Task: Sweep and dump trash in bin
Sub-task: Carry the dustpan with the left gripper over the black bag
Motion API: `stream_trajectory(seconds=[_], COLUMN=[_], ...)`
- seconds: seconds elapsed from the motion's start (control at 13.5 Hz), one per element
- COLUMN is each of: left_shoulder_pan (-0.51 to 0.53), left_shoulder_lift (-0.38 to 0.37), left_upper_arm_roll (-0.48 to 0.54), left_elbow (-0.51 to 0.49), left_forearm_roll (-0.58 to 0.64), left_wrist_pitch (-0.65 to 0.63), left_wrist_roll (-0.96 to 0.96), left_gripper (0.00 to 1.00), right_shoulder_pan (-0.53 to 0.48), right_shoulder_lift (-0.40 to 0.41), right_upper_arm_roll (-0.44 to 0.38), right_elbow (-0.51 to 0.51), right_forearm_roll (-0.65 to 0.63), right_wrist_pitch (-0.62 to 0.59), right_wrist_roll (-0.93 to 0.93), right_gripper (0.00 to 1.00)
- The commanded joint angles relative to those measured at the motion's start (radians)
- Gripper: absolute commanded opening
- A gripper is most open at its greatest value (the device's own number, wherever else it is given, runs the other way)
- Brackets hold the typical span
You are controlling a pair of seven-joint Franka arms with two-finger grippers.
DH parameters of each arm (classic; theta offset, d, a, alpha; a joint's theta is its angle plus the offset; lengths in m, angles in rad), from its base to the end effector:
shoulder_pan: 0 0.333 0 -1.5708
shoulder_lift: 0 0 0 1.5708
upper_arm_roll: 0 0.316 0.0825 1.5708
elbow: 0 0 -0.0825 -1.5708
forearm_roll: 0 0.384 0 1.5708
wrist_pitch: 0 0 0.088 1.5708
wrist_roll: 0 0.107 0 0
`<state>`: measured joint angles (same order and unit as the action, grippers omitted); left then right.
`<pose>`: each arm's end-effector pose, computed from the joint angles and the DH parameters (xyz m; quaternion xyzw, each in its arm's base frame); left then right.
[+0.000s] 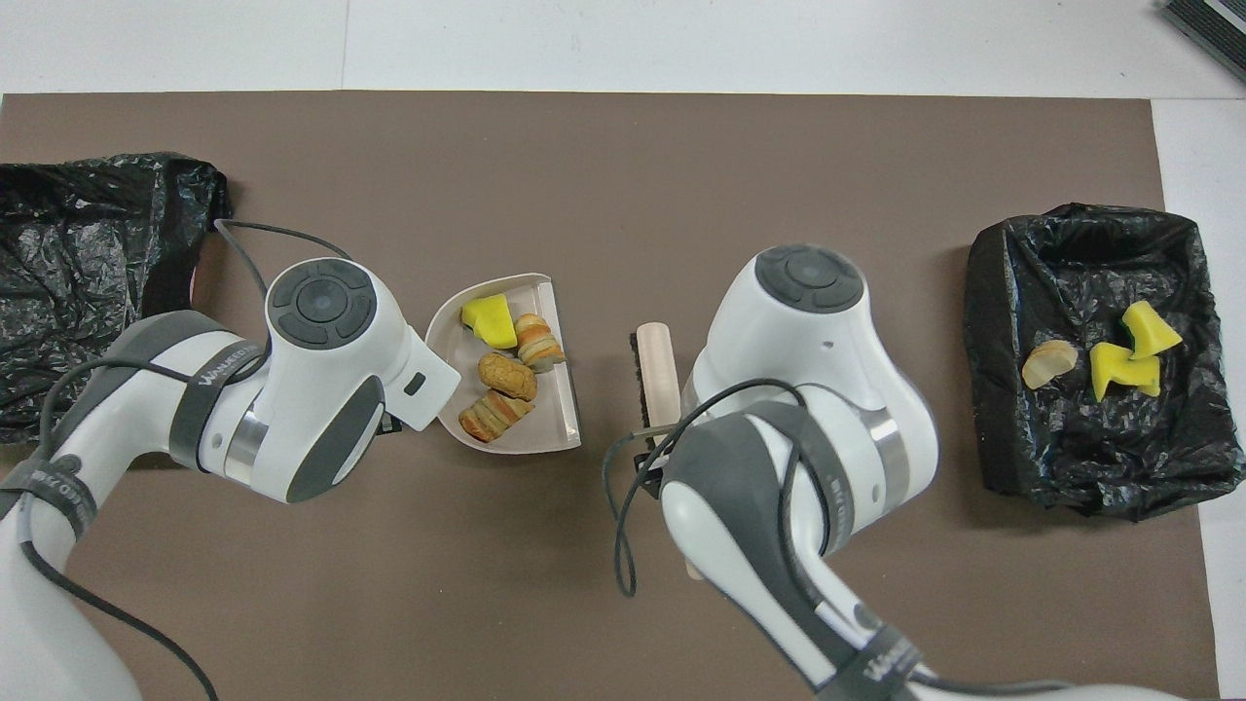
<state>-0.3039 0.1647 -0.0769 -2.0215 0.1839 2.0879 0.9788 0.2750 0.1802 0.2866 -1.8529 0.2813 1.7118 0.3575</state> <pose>0.5347 -0.2033 0.3626 -0.7430 0.6637 0.0672 0.0538 0.4713 0.3197 0.4110 -0.9731 -0.0601 0.2099 0.0736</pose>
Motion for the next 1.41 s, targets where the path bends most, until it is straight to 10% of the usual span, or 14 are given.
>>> stream_trajectory(seconds=[0.0, 0.59, 0.67, 0.74, 1.33], left_shoulder_pan=[0.055, 0.333, 0.386, 0.432, 0.723], left_shoulder_lift=[-0.042, -0.18, -0.18, -0.178, -0.017], left_upper_arm_roll=[-0.003, -0.001, -0.001, -0.001, 0.008], left_elbow=[0.009, 0.049, 0.076, 0.111, 0.403], left_forearm_roll=[0.006, 0.005, 0.003, 0.005, 0.046], left_wrist_pitch=[-0.018, -0.072, -0.084, -0.116, -0.125], left_wrist_roll=[0.063, 0.444, 0.489, 0.506, 0.883], left_gripper=[0.0, 0.0, 0.0, 0.0, 0.0], right_shoulder_pan=[0.131, 0.362, 0.36, 0.36, 0.097], right_shoulder_lift=[-0.106, -0.09, -0.084, -0.084, -0.091], right_upper_arm_roll=[0.006, 0.006, 0.005, 0.005, -0.024], right_elbow=[-0.193, -0.315, -0.307, -0.296, 0.001], right_forearm_roll=[-0.027, -0.027, -0.031, -0.053, -0.236], right_wrist_pitch=[0.13, 0.355, 0.35, 0.347, 0.046], right_wrist_roll=[0.17, 0.425, 0.423, 0.422, 0.192], right_gripper=[0.0, 0.01, 0.63, 1.0, 1.0])
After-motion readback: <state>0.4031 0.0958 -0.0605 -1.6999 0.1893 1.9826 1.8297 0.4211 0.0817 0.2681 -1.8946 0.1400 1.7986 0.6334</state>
